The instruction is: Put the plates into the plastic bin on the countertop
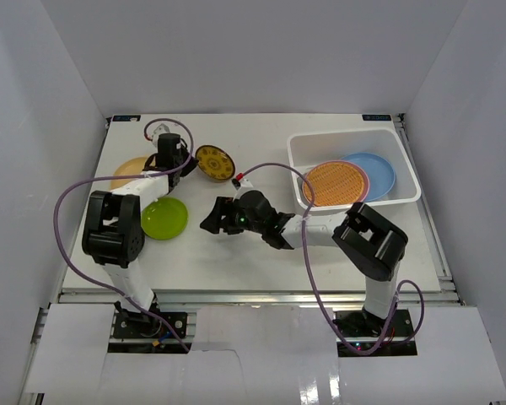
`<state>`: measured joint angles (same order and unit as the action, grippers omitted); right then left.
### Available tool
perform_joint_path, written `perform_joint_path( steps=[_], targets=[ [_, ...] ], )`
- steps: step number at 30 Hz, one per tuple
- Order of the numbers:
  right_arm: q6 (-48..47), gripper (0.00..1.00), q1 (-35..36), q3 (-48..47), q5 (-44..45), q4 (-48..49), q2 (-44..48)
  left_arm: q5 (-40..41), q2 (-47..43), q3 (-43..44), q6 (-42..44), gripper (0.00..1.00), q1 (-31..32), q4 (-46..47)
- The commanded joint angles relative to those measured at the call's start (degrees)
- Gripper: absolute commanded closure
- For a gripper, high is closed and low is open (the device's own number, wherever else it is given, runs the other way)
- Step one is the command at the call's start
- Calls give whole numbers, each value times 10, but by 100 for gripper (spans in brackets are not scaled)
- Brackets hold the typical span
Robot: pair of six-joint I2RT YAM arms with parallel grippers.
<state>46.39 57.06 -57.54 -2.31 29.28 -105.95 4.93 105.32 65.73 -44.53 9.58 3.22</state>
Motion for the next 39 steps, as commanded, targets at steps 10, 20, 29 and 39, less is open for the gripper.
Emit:
perform_joint_path(
  steps=[10,20,29,39],
  targets=[
    [70,24,-5,13,14,79,-37,-69,-120,-43,-14,100,-11,20],
    [29,23,-19,54,20,73,4,-5,-115,-86,-3,97,-11,-29],
    [5,25,-34,82,6,73,42,79,-91,-76,-8,26,-12,-71],
    [-18,25,-33,99,-6,72,69,70,-18,-60,-24,39,-28,-72]
  ],
)
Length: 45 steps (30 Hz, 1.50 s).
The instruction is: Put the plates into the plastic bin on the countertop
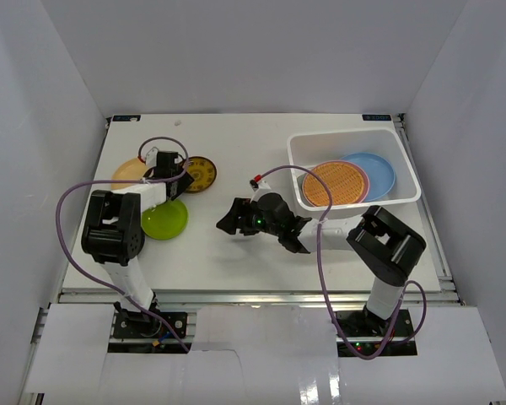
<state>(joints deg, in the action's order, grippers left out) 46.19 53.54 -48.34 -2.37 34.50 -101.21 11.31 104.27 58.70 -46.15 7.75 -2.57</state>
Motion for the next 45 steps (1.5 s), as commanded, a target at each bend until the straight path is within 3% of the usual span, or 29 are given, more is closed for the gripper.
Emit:
perform_joint_path(
  steps=[1,6,11,12,17,24,28,35,41,44,45],
  targets=[
    [-17,25,2,8,-6,20,22,8,-11,4,-9,39,-11,-10],
    [-19,25,2,0,-15,20,9,0,-5,-4,-10,41,-15,5],
    [-20,25,2,-14,-18,19,0,-9,34,32,-10,53,-15,5],
    [-18,25,2,-17,-18,19,-7,-9,44,36,-10,67,-16,5],
    [25,24,2,-61,-25,23,-69,-18,51,44,-6,100,-16,14],
    [94,25,7,-131,-16,50,-155,-57,-41,10,6,100,-16,70],
    [90,26,17,-198,1,20,-205,-74,-158,-5,4,100,-16,94],
    [111,37,31,-308,6,-21,-294,-88,-311,7,40,100,-16,60],
    [124,40,39,-398,12,-85,-357,-139,-402,-27,28,100,-14,57],
    [136,51,42,-415,18,-88,-373,-172,-427,-27,24,100,-12,51],
    [143,70,42,-417,17,-89,-376,-181,-440,-28,22,100,-12,51]
  ],
)
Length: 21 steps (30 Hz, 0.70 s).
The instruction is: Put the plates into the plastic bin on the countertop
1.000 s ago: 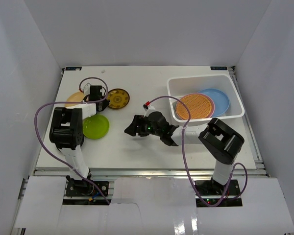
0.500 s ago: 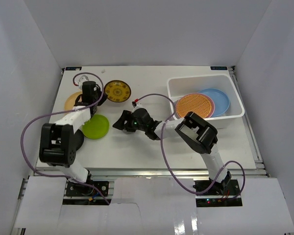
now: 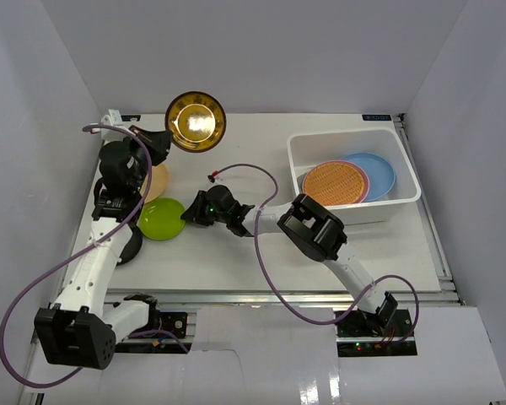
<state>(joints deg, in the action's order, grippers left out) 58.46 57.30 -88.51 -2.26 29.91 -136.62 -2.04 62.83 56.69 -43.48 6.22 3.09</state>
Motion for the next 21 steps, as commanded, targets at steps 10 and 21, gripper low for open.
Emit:
perform_joint_path(
  steps=[10,21],
  targets=[
    [-13,92,6,256,107,92,226,-92,-30,33,-12,100,4,-17],
    [-315,92,-122,452,275,-123,750,-118,75,147,-16,100,89,7]
  ],
)
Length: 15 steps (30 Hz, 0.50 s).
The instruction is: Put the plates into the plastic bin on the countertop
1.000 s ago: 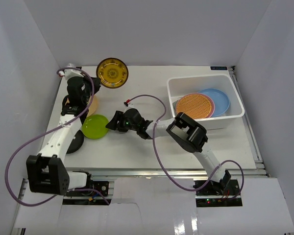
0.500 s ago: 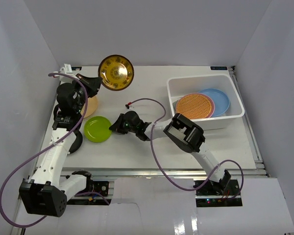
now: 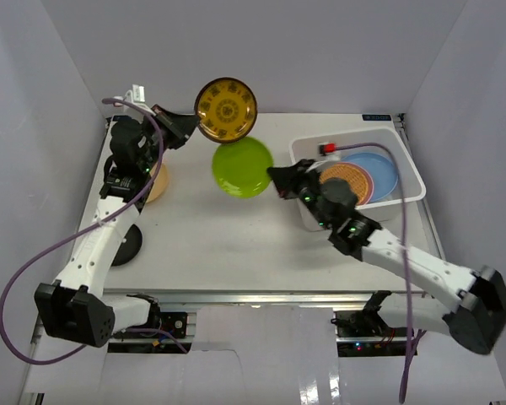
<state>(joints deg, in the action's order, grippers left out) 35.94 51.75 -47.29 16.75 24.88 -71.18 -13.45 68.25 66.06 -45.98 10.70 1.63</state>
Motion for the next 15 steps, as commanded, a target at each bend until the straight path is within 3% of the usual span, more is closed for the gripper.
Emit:
perform_joint_path(
  steps=[1,3,6,10,15],
  targets=[
    [-91,92,-92,55,93,-86,128,4,35,69,17,100,58,21],
    [-96,92,-158,78,92,-106,220,11,82,105,20,100,93,19],
    [-129,92,-220,70,119,-145,277,38,147,134,30,100,160,19],
    [-183,92,-277,39,186,-165,305,56,257,226,69,100,237,-11],
    [-226,92,-333,-4,238,-186,316,78,359,286,70,100,274,-45]
  ],
)
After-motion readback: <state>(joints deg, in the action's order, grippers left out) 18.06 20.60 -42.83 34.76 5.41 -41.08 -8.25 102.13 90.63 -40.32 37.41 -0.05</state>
